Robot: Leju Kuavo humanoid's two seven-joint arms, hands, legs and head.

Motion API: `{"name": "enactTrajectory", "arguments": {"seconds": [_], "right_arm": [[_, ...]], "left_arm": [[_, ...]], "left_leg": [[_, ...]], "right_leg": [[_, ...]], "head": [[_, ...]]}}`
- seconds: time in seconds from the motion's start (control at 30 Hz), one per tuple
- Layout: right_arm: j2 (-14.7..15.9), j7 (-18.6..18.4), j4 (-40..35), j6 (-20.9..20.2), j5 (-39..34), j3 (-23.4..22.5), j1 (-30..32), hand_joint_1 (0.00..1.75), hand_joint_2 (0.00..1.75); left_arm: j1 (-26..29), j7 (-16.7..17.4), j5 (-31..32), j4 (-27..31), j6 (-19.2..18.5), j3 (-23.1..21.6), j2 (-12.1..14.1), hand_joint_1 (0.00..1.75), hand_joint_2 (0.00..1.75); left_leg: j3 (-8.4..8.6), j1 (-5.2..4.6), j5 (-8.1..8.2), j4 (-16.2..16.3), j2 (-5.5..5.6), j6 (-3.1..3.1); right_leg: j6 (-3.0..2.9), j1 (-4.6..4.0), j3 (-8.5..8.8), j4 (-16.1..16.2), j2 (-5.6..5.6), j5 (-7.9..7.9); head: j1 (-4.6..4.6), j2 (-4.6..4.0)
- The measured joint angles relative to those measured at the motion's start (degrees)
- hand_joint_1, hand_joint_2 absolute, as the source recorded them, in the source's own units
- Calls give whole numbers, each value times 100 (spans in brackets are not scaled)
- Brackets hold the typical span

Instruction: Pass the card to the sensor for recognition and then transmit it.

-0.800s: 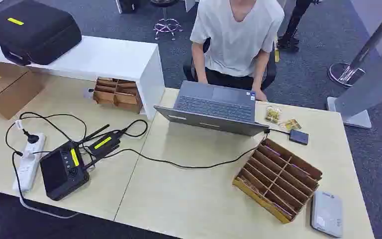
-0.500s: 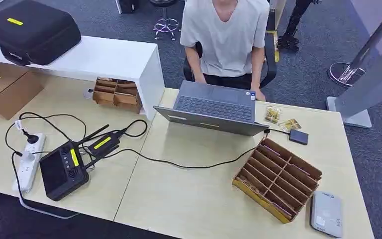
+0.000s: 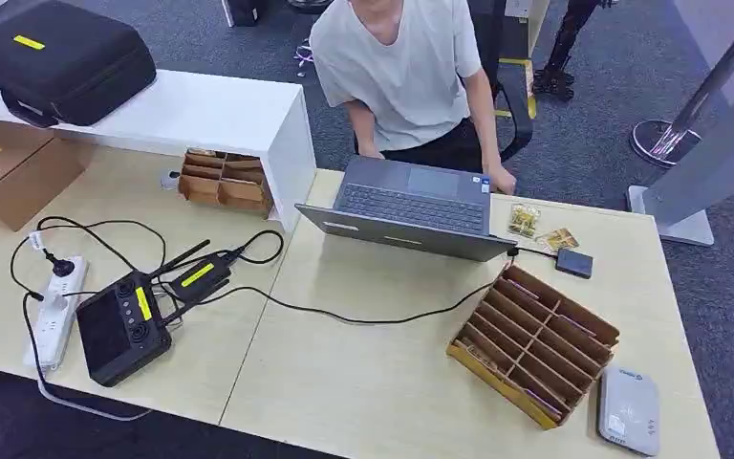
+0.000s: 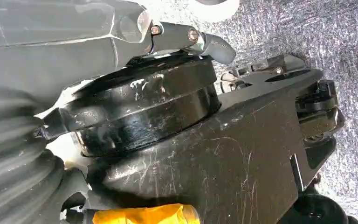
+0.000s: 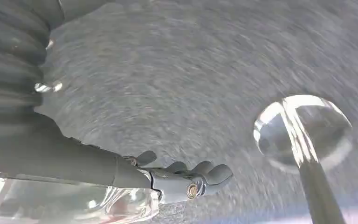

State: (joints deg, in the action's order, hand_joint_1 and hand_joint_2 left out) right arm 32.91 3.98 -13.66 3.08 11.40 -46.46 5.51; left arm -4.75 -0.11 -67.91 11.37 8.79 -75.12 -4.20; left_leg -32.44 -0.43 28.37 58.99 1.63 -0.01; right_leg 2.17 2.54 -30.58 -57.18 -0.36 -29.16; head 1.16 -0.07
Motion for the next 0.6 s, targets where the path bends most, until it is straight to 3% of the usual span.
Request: {"name": "enactTrajectory", "arguments": {"seconds": [0.1,0.2,0.37,0.47,0.53,0.6], "right_arm": [[509,284,-264,-65,-250,-649,-6,0,175],[967,277,-451,-138,-191,-1181,-53,0,175],[1197,372,-613,-160,3,-1685,-111,0,175],[1300,770,-713,-230,-100,-1929,-198,0,175],[1547,988,-792,-343,-209,-2128,-400,0,175],[1989,1071,-884,-527,-305,-2288,-744,0,175]], "left_arm": [[2,-2,-46,-31,-50,0,-9,0,175],[2,-11,-52,-59,-68,0,-13,0,175],[2,-17,-59,-85,-77,0,-33,0,175],[2,-20,-59,-101,-83,0,-44,0,175],[-1,2,-57,-105,-110,0,-44,0,175],[-7,33,-42,-116,-157,0,-44,0,175]], "left_leg": [[4,-11,3,0,-7,9],[9,-8,1,1,-7,12],[7,-7,1,2,-4,13],[5,-10,2,1,-8,14],[7,-20,3,1,-22,16],[15,-35,4,1,-37,18]], "right_leg": [[4,13,0,-1,7,1],[7,9,2,0,5,1],[11,8,4,0,2,0],[12,10,3,-1,8,1],[13,21,-2,-4,22,1],[15,37,-7,-17,40,1]], "head": [[4,0],[-2,0],[0,0],[7,0],[2,0],[4,0]]}}
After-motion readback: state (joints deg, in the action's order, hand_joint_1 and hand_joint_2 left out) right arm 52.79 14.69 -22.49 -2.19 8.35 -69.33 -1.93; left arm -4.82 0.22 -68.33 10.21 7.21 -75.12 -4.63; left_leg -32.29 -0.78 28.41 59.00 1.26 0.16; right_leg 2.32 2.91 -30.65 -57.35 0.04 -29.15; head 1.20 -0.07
